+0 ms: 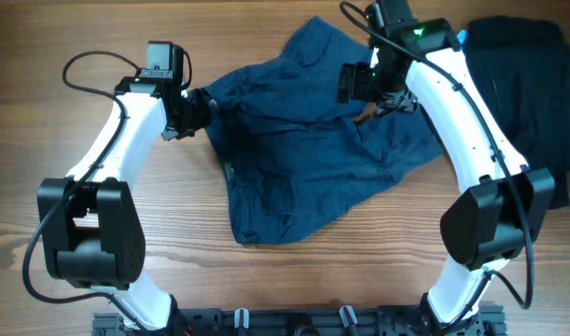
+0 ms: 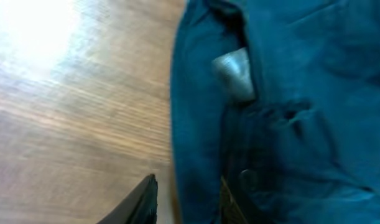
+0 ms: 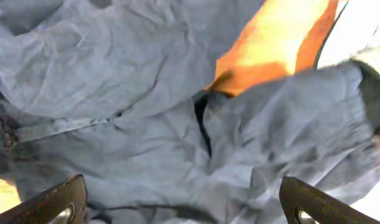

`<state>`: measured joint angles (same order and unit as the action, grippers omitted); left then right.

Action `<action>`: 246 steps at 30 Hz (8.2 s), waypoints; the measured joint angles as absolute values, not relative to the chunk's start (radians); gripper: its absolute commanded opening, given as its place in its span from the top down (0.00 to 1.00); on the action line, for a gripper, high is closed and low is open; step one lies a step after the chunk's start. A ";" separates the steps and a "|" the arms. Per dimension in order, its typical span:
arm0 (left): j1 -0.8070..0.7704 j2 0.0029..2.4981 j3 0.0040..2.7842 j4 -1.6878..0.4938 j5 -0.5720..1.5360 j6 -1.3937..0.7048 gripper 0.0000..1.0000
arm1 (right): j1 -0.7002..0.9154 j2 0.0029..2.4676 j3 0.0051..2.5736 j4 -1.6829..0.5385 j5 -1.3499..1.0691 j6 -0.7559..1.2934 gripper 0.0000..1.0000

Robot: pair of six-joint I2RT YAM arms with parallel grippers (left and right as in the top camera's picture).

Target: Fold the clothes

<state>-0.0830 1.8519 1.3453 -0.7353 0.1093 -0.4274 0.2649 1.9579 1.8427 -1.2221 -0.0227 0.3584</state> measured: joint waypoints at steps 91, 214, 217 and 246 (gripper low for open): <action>-0.057 2.096 1.339 -0.189 0.426 -0.301 0.96 | 0.265 1.958 1.843 -1.046 -0.034 0.255 0.00; -0.072 1.606 0.887 -0.616 0.280 -0.210 0.96 | 0.196 1.820 1.321 -0.921 -0.294 0.148 0.96; -0.072 1.606 0.887 -0.607 0.280 -0.210 0.96 | 0.244 1.820 1.269 -0.859 -0.296 0.167 0.96; 0.231 1.606 0.724 -0.326 0.238 -0.463 0.96 | 0.650 2.001 1.281 -0.855 -0.273 0.322 0.96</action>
<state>0.2314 1.6058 0.7238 -0.3260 0.2382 -0.4629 0.6498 2.0010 1.2812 -0.8551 -0.2726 0.3222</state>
